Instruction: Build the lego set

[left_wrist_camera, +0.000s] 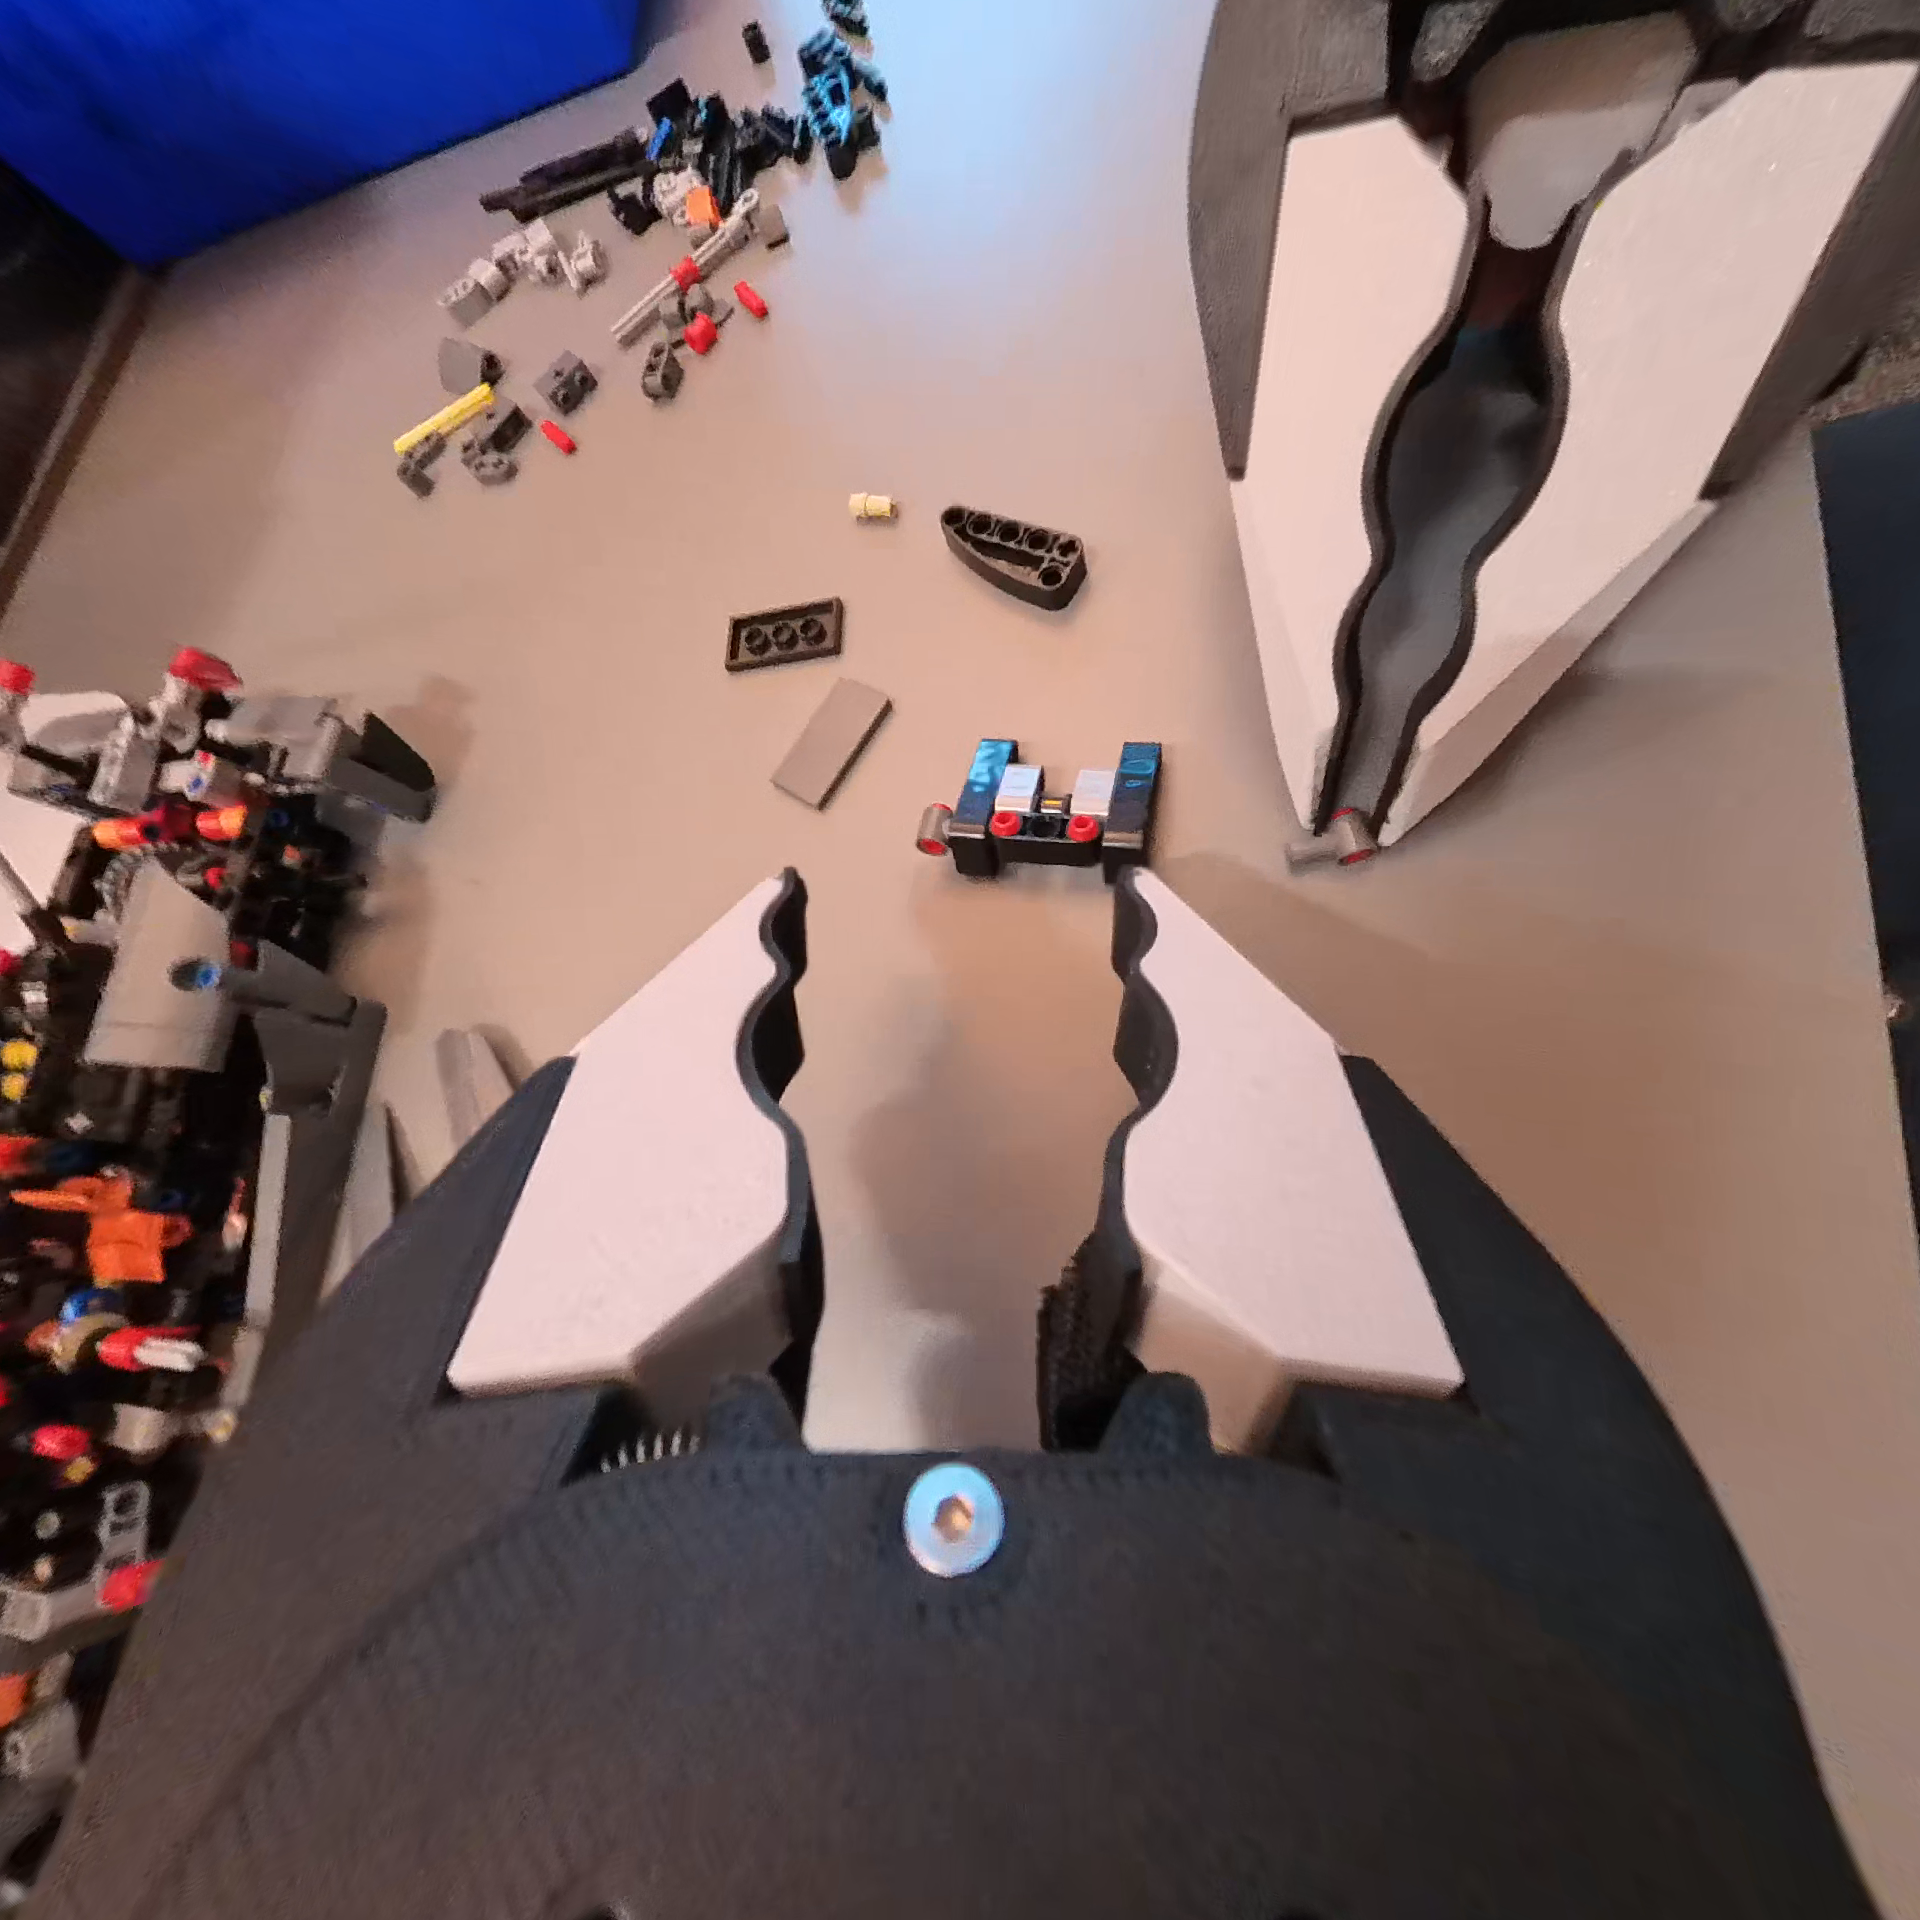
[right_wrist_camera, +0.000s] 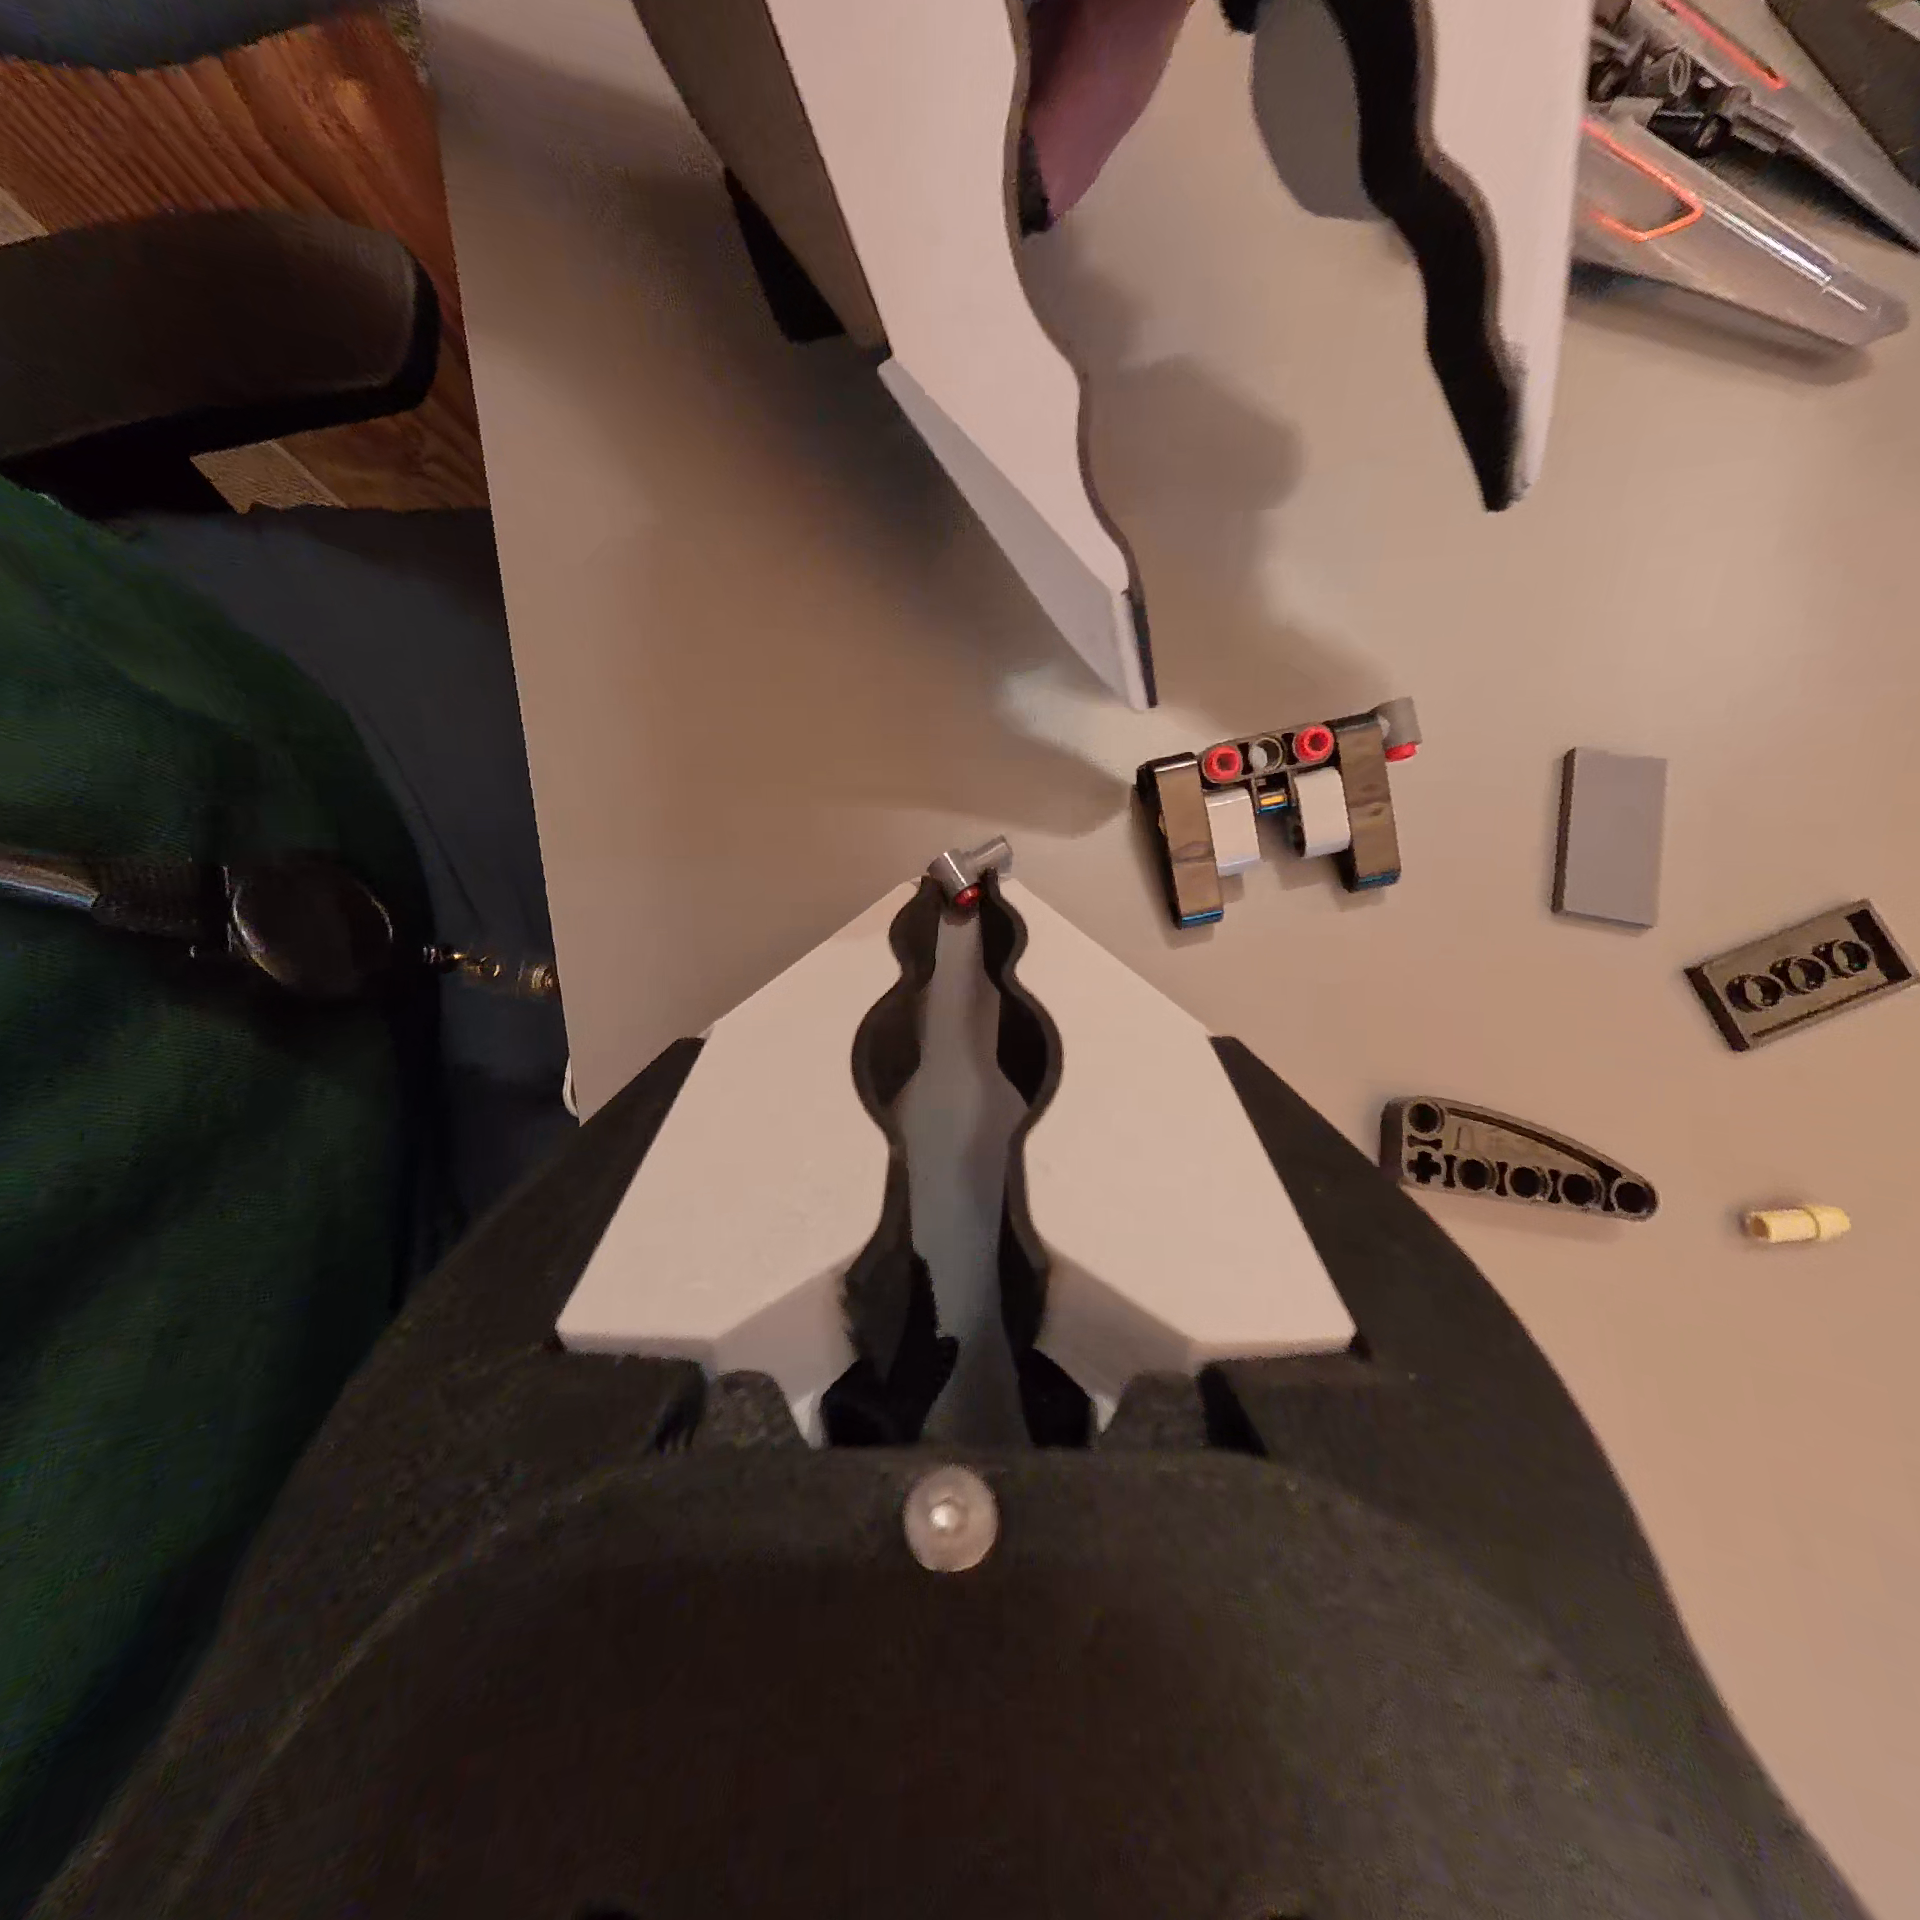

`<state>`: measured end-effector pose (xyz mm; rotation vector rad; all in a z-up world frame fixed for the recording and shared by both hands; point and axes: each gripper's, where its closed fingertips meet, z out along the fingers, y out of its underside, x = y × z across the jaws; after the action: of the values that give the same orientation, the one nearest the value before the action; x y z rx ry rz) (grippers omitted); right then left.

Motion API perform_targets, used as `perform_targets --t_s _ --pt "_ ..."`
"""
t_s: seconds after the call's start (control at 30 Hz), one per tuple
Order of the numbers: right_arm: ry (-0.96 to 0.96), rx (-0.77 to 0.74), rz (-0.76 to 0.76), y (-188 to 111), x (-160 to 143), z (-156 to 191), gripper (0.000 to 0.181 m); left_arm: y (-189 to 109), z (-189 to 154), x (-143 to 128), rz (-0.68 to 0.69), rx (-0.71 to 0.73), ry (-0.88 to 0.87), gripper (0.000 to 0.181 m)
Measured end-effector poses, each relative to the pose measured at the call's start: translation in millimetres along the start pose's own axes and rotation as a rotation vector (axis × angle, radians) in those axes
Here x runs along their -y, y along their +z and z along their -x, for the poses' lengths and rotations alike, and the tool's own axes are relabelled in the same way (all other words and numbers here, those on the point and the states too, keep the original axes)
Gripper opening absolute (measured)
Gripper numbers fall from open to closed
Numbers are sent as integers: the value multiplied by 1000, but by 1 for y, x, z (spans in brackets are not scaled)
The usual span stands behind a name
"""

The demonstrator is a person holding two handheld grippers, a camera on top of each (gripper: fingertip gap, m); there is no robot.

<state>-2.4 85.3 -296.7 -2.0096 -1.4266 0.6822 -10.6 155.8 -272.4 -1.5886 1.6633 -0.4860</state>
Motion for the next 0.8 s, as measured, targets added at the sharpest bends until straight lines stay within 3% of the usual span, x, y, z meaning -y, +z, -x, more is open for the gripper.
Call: perform_targets --t_s 0.03,0.23,0.37,0.43,0.67,0.8 --pt "-6 2 1 0 0 0 6 1 1 3 -8 -13 23 57" --pt "-74 49 36 -7 -8 5 6 12 5 5 -5 -139 139 53" --pt "-66 48 40 -10 -10 2 16 18 -6 0 7 -251 120 52" --pt "-41 39 33 -13 -11 1 24 21 -4 -4 32 -218 112 49" --pt "103 -85 16 -19 -17 1 25 19 -20 -7 64 -126 5 29" --pt "201 -165 -21 -18 -14 3 26 13 -16 -9 65 -41 -9 36"
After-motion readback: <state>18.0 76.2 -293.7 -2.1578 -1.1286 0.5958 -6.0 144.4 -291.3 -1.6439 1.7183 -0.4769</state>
